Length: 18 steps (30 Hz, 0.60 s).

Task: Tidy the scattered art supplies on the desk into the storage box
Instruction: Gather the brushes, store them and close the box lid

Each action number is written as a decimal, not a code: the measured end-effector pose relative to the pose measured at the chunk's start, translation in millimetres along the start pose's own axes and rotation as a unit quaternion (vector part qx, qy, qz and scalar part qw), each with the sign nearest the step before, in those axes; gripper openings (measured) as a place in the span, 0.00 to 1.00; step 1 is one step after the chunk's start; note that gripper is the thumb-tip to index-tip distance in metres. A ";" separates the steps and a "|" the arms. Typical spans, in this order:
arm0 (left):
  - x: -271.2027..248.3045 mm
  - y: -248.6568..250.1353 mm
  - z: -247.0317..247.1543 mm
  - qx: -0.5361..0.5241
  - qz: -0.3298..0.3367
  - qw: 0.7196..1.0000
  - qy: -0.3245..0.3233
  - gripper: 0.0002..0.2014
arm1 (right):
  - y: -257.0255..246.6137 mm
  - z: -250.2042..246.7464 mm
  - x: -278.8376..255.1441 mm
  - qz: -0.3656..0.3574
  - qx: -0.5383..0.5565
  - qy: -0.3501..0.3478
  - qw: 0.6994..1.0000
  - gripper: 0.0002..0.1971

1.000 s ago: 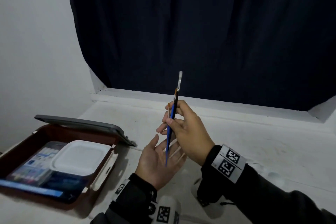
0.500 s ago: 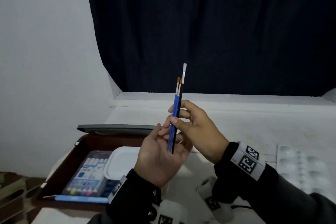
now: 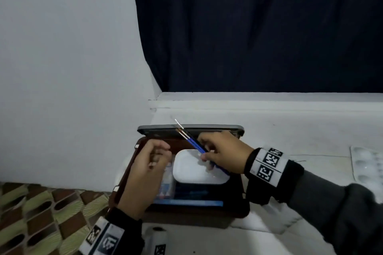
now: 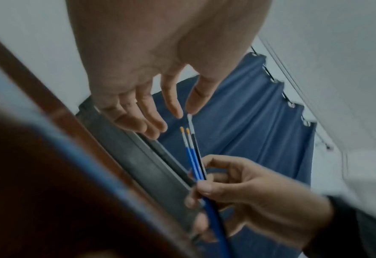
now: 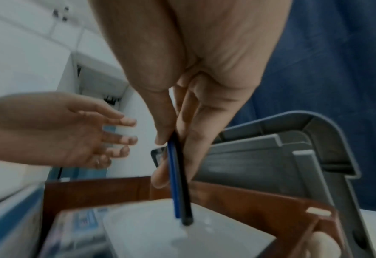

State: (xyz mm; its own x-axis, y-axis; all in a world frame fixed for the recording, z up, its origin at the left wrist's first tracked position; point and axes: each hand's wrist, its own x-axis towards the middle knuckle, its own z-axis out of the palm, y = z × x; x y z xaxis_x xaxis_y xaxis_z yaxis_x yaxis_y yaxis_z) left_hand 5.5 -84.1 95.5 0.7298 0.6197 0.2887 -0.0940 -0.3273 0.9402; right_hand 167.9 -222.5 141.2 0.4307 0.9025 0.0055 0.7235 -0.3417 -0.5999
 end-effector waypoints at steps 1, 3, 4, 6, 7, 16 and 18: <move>-2.9 -8.3 -3.5 0.070 0.028 0.997 -0.014 0.04 | -0.5 3.9 6.7 0.012 -0.049 -0.021 0.998 0.06; -8.0 -21.5 -7.6 0.163 0.073 0.983 -0.032 0.04 | -1.0 9.6 18.4 0.033 -0.141 -0.061 0.988 0.07; -9.6 -25.5 -8.1 0.188 0.087 0.978 -0.037 0.04 | -1.5 11.6 23.5 0.042 -0.185 -0.079 0.979 0.08; -10.5 -29.7 -8.2 0.205 0.107 0.972 -0.040 0.06 | -2.6 15.7 31.7 0.050 -0.264 -0.109 0.957 0.12; -10.2 -31.8 -7.6 0.204 0.111 0.972 -0.044 0.06 | -3.1 17.8 34.5 0.049 -0.292 -0.120 0.948 0.12; -12.8 -34.6 8.3 0.288 0.106 0.942 -0.133 0.05 | 2.0 19.5 33.1 0.049 -0.314 -0.129 0.939 0.16; -12.5 -29.8 20.1 0.287 0.109 0.938 -0.163 0.05 | 7.3 16.5 24.9 0.045 -0.291 -0.130 0.947 0.18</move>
State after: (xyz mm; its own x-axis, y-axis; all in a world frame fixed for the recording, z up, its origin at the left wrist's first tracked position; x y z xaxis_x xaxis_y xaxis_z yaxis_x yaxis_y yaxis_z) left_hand 12.7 -96.4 60.2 0.9128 0.2722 0.3045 0.0459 -0.8091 0.5859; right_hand 175.0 -198.2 123.7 0.4128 0.8709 -0.2667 0.8973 -0.4391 -0.0448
